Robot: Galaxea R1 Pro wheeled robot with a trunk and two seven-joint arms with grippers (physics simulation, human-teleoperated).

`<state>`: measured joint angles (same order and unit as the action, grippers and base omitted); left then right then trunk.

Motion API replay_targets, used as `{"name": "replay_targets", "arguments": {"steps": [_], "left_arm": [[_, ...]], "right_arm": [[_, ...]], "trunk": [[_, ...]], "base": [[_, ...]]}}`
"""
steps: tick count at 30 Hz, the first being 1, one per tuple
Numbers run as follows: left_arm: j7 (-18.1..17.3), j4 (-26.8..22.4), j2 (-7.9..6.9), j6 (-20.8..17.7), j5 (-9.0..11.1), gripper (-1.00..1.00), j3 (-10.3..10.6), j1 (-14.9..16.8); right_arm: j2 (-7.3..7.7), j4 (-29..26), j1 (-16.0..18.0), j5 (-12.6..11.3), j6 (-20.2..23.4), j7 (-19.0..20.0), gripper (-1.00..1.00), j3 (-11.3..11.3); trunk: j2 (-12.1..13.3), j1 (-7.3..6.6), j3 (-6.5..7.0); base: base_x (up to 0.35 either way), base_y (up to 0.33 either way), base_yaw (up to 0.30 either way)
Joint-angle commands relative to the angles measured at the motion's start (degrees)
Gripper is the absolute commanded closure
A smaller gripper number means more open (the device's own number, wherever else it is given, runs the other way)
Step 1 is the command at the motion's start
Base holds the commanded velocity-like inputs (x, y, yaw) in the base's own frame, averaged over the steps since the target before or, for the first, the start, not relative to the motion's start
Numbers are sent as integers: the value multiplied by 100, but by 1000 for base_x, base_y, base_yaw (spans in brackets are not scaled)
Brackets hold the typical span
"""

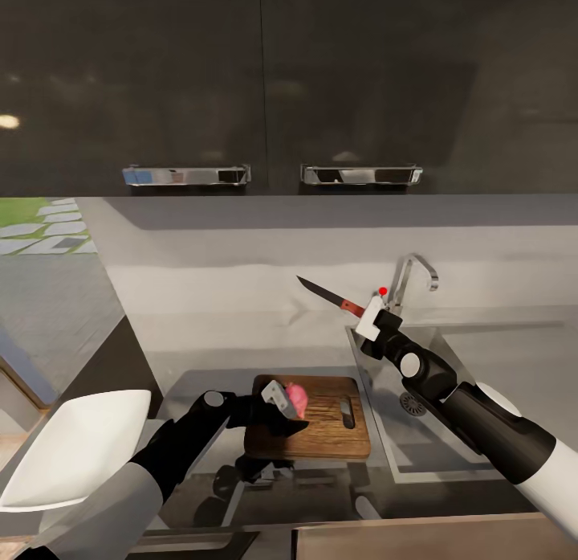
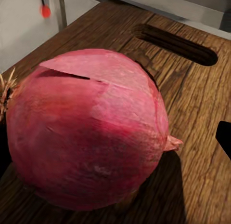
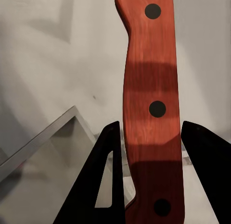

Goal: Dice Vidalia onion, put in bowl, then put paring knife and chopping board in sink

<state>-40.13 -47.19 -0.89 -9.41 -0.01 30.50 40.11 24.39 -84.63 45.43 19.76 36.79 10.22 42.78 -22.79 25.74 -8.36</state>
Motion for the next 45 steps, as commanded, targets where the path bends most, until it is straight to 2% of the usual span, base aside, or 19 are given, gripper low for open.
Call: {"name": "replay_targets", "arguments": {"steps": [1,5,9,13,21,28,30,33,35,38,39,43,45], "left_arm": [[-11,-13,-2,-43,1,-100,8,5],[-10,-10,-8,-39,1,-100,8,5],[-5,-9,-9,-39,1,-100,4,5],[12,-9,-8,-38,1,-100,-9,5],[23,-1,-24,-36,1,-100,-99,5],[30,1,-23,-40,1,-100,-136,5],[30,0,-21,-40,1,-100,-139,5],[30,0,-19,-41,1,-100,-140,5],[30,0,-18,-41,1,-100,-139,5],[28,0,-17,-40,1,-100,-140,5],[28,0,-17,-41,1,-100,-137,5],[25,0,-17,-41,1,-100,-138,5],[24,-1,-17,-40,1,-100,-140,5]], "right_arm": [[4,-9,10,63,30,38,100,13],[4,-9,10,157,30,33,100,19],[4,-9,10,448,30,36,100,31],[4,-9,10,621,30,38,100,37],[4,-9,10,666,30,38,100,48],[4,-9,10,689,30,31,100,266],[13,-3,10,904,30,-44,100,477],[25,10,10,1049,30,-182,100,660],[72,25,10,1126,26,-403,100,861],[145,33,10,1152,26,-622,100,1054],[212,37,10,1162,26,-786,100,1212],[374,41,10,1174,24,-1165,100,1580],[460,42,10,1176,18,-1303,100,1694]], "trunk": [[-13,4,-13],[-13,4,-13],[-13,4,-13],[-13,4,-13],[-13,4,-13],[-13,4,-13],[-13,4,-13],[-13,4,-13],[-13,4,-13],[-13,4,-13],[-13,4,-13],[-13,4,-13],[-13,4,-13]], "base": [[0,0,0],[0,0,0],[0,0,0],[0,0,0],[0,0,0],[0,0,0],[0,0,0],[0,0,0],[0,0,0],[0,0,0],[0,0,0],[0,0,0],[0,0,0]]}}
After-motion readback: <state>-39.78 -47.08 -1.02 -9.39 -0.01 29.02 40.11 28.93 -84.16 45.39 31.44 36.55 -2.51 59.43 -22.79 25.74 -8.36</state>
